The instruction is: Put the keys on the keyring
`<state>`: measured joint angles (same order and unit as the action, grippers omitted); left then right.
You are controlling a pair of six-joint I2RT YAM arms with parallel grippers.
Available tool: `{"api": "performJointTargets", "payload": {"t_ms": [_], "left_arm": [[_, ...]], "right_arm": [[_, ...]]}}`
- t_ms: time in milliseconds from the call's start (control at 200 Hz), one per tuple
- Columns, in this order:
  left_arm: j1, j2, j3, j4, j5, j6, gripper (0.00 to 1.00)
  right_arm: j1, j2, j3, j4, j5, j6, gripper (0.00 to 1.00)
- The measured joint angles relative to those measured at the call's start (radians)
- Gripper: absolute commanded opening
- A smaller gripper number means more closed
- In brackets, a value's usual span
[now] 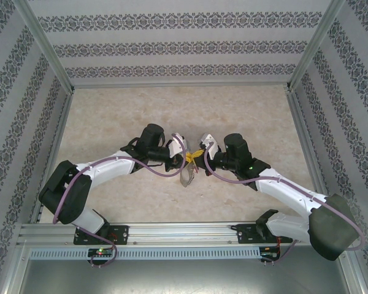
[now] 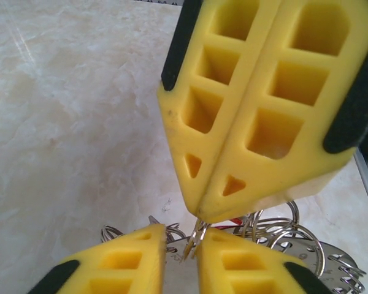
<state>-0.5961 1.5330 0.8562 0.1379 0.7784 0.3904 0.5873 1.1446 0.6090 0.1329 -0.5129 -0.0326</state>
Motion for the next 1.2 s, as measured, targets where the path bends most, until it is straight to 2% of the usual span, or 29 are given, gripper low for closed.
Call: {"api": "performJointTargets", "payload": {"t_ms": [30, 90, 320, 460, 629, 809, 994, 1199], "left_arm": [[0.0, 0.0, 0.0, -0.001, 0.002, -0.001, 0.11], [0.0, 0.0, 0.0, -0.002, 0.007, 0.0, 0.0], [-0.001, 0.001, -0.001, 0.01, 0.002, -0.006, 0.0], [-0.005, 0.0, -0.066, 0.155, -0.014, -0.074, 0.0], [-0.007, 0.0, -0.15, 0.37, -0.048, -0.177, 0.0], [-0.014, 0.001, -0.202, 0.517, -0.089, -0.25, 0.0], [-0.027, 0.013, -0.233, 0.621, -0.138, -0.295, 0.0], [-0.039, 0.051, -0.253, 0.703, -0.191, -0.33, 0.0]], "right_arm": [[0.0, 0.0, 0.0, 0.0, 0.0, 0.0, 0.0], [0.0, 0.0, 0.002, 0.0, 0.001, 0.0, 0.0], [0.0, 0.0, 0.004, -0.001, 0.014, 0.0, 0.0], [-0.005, -0.002, 0.004, -0.002, 0.045, 0.017, 0.0], [-0.031, -0.013, -0.005, 0.003, 0.05, 0.087, 0.0], [-0.049, -0.016, -0.021, 0.031, 0.056, 0.179, 0.0], [-0.068, 0.01, -0.023, 0.054, 0.049, 0.284, 0.0], [-0.114, 0.092, -0.014, 0.083, -0.043, 0.439, 0.0]]}}
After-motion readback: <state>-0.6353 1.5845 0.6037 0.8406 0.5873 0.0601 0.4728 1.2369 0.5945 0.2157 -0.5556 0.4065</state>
